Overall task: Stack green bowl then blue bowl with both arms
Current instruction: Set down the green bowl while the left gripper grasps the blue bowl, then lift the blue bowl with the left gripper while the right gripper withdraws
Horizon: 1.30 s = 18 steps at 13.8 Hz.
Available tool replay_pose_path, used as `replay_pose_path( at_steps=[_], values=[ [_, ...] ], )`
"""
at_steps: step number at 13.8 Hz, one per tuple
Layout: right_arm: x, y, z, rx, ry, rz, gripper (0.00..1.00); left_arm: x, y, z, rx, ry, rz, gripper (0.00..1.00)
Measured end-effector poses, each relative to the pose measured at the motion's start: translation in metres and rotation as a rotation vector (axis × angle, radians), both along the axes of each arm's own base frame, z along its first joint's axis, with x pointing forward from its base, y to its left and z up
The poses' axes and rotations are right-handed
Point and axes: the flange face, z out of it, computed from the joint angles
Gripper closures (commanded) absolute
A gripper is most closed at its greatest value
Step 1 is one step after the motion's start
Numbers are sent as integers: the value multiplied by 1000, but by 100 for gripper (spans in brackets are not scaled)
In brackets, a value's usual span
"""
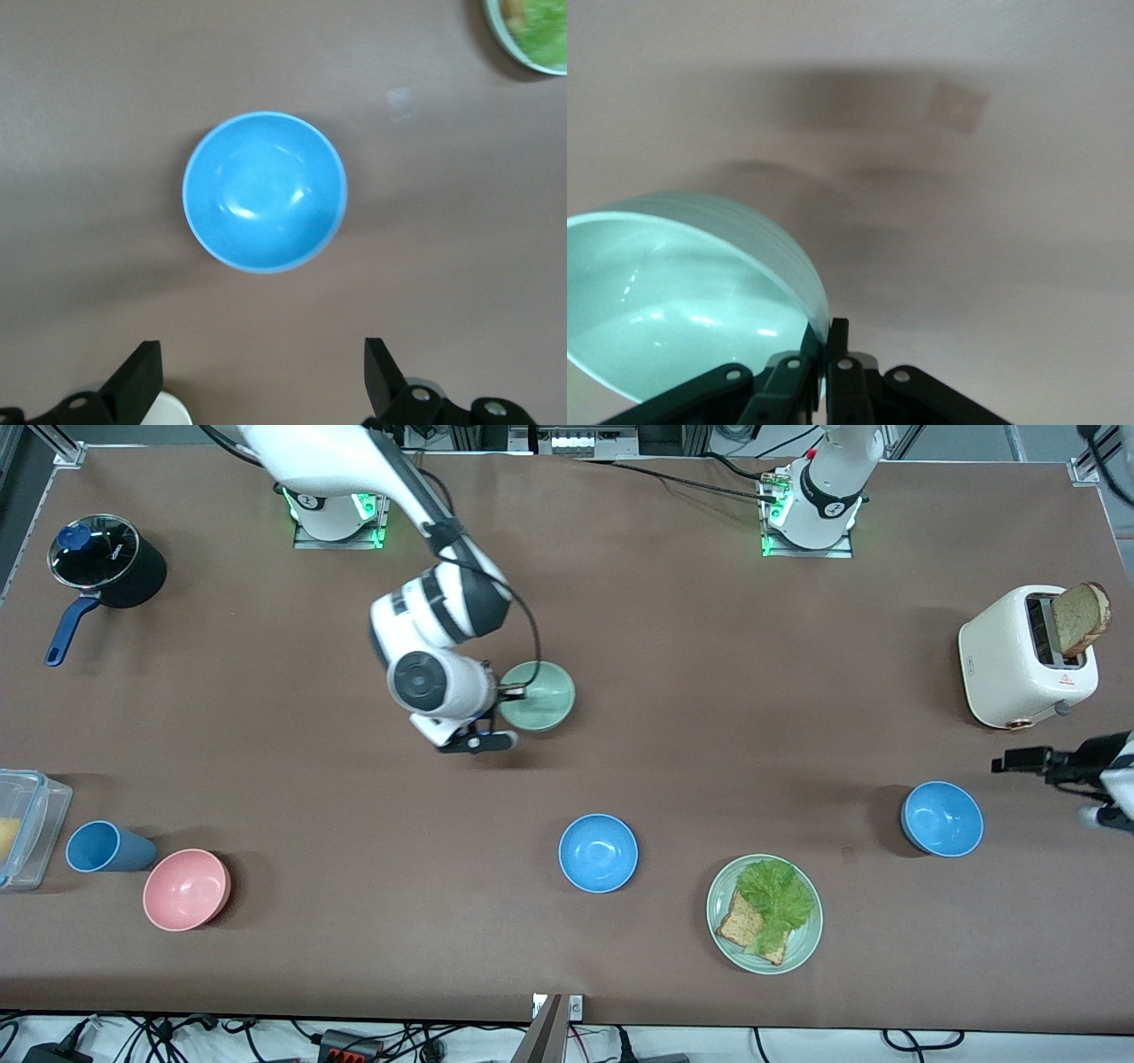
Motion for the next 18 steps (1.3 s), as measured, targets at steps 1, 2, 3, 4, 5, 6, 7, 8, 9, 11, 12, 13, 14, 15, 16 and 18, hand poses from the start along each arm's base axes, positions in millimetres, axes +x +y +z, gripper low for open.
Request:
replay_pose_path(
  at_steps=[1, 2, 3, 4, 5, 6, 7, 8, 9, 11, 12, 13, 14, 15, 16, 18],
  values=[
    [-9, 15, -6, -6, -5, -7, 100, 4, 4, -21, 4, 2, -1, 1],
    [-20, 28, -13, -18, -1, -9, 100, 7, 5, -43, 10, 8, -5, 0],
    [-29, 37, -19, -30, 4, -15, 100, 9, 6, -62, 18, 12, -10, 0],
    [-34, 42, -24, -41, 10, -20, 100, 11, 8, -79, 30, 11, -17, 0],
    [-36, 44, -29, -49, 17, -24, 100, 13, 10, -94, 43, 6, -23, 0],
    [-36, 43, -33, -54, 21, -26, 53, 14, 12, -106, 55, 2, -29, 0],
    [-35, 41, -37, -59, 24, -31, 1, 15, 12, -115, 59, 3, -33, 3],
    [-34, 39, -38, -65, 27, -43, 0, 14, 12, -123, 58, 11, -35, 10],
    [-33, 39, -37, -70, 26, -65, 0, 13, 12, -131, 55, 20, -37, 19],
    [-24, 47, -18, -58, 5, -109, 0, 12, 11, -141, 49, 29, -42, 45],
    [-16, 51, 3, -45, -6, -118, 0, 13, 11, -143, 46, 27, -57, 55],
    [-6, 52, 32, -34, -16, -122, 0, 13, 11, -145, 43, 22, -75, 71],
    [7, 45, 65, -32, -25, -135, 0, 13, 11, -146, 42, 16, -89, 84],
    [24, 30, 99, -33, -40, -154, 0, 14, 11, -146, 41, 12, -99, 93],
    [43, 9, 131, -38, -64, -184, 0, 15, 12, -145, 41, 7, -105, 99],
    [77, -41, 178, -46, -128, -248, 0, 18, 12, -139, 44, -7, -110, 99]
  ],
)
